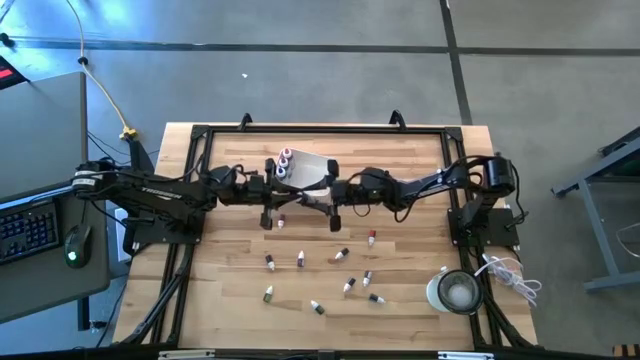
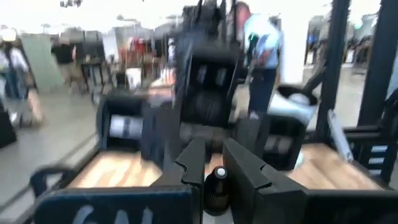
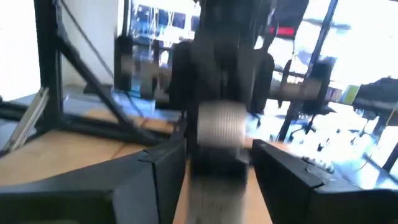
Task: Pick & Place food coloring
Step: Put the large black food coloring bottle into the white bin
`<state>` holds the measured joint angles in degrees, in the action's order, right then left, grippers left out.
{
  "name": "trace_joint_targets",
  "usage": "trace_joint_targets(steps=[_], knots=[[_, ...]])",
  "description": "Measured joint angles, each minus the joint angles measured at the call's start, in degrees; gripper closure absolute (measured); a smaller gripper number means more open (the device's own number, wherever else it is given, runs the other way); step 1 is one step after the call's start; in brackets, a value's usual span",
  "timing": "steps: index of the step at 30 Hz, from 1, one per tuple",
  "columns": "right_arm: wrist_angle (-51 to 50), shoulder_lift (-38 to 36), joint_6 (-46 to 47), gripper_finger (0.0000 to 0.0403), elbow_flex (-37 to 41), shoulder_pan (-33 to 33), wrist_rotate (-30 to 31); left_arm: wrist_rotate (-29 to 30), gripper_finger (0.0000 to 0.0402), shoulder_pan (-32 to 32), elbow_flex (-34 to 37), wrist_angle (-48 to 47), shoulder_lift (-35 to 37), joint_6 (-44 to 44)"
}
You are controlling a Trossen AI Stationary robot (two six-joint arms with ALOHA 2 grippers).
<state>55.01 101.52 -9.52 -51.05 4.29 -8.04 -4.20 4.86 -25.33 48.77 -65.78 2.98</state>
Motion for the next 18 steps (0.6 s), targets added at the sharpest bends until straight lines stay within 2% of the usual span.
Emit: trace_joint_targets(steps=[3, 9, 13, 18], knots=[[-1.32, -0.04, -0.03, 0.0212, -0.02, -0.02, 1.88, 1.1, 0.0374, 0.0, -0.07, -0.43, 0.15, -0.43], [-3.53, -0.04, -2.01, 0.021, 0.14, 0.01, 6.54, 10.8, 0.0374, 0.02, -0.16, -7.55, 0.02, 1.56], [-4.87, -1.44, -5.88, 0.021, 0.25, 0.03, 12.77, 18.54, 0.0374, 0.02, -0.16, -13.37, -1.35, 1.28], [-8.23, -3.34, -7.72, 0.021, 0.25, 0.05, 23.39, 26.47, 0.0374, 0.02, -0.19, -14.27, -4.94, 1.29]])
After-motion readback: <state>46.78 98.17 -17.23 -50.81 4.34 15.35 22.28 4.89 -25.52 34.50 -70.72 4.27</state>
